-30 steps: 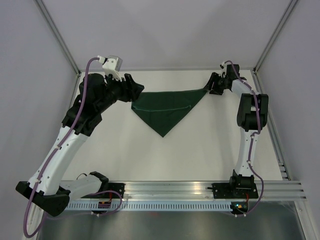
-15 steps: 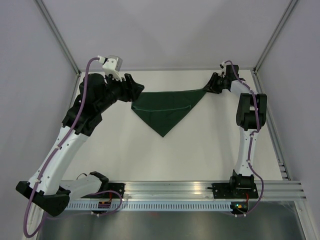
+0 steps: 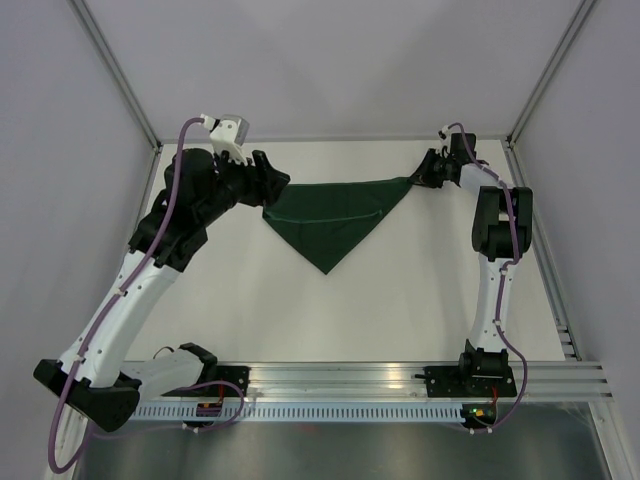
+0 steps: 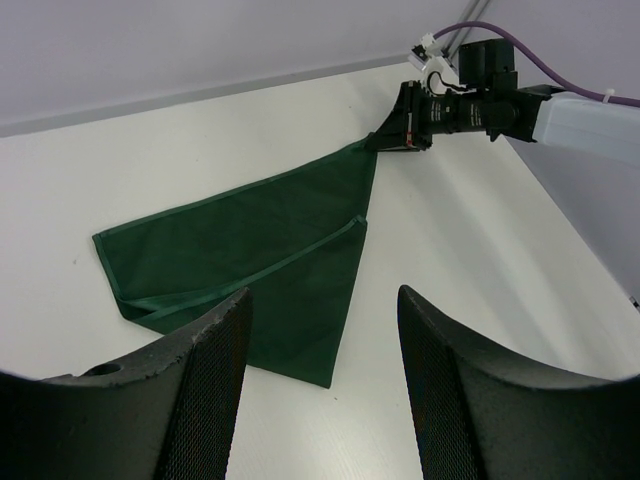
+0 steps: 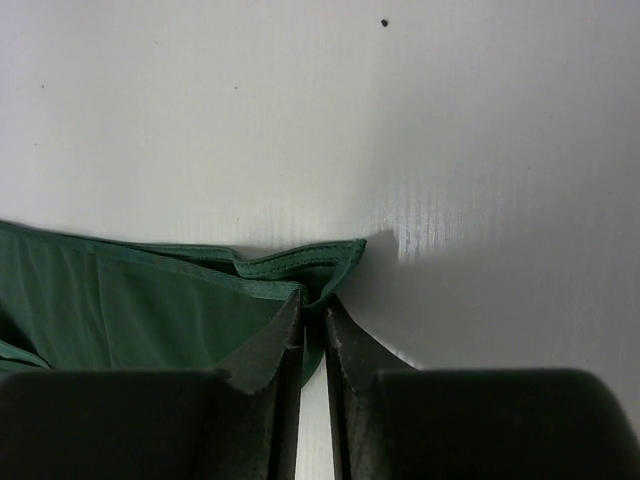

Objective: Fold the napkin, place the utensils inside, and roll it up
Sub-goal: Fold the napkin at the center of the board.

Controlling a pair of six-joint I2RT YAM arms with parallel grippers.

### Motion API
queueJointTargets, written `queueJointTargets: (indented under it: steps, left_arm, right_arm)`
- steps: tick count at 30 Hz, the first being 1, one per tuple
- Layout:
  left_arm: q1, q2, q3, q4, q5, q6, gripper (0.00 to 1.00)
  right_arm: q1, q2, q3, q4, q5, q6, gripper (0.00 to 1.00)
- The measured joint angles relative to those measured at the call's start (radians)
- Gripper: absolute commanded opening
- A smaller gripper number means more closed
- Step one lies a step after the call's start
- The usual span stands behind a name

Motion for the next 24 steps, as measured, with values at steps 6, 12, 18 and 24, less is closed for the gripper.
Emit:
queueJointTargets:
  steps: [6, 12, 18, 24]
  left_arm:
    - [0.000, 0.000, -0.008, 0.000, 0.000, 0.000, 0.65]
    - [0.000, 0.000, -0.022, 0.007, 0.000, 0.000, 0.65]
    - [0.000, -0.002, -0.035, 0.010, 0.001, 0.000, 0.65]
    - [0.000, -0.008, -0.049, 0.013, 0.002, -0.001, 0.65]
  right_arm:
    - [0.015, -0.055, -0.075, 0.028, 0.000, -0.023, 0.17]
    - [0.060, -0.178, -0.161, 0.050, 0.012, -0.066, 0.17]
    - [0.137, -0.326, -0.227, 0.076, 0.044, -0.134, 0.17]
    - [0.218, -0.443, -0.312, 0.095, 0.079, -0.213, 0.17]
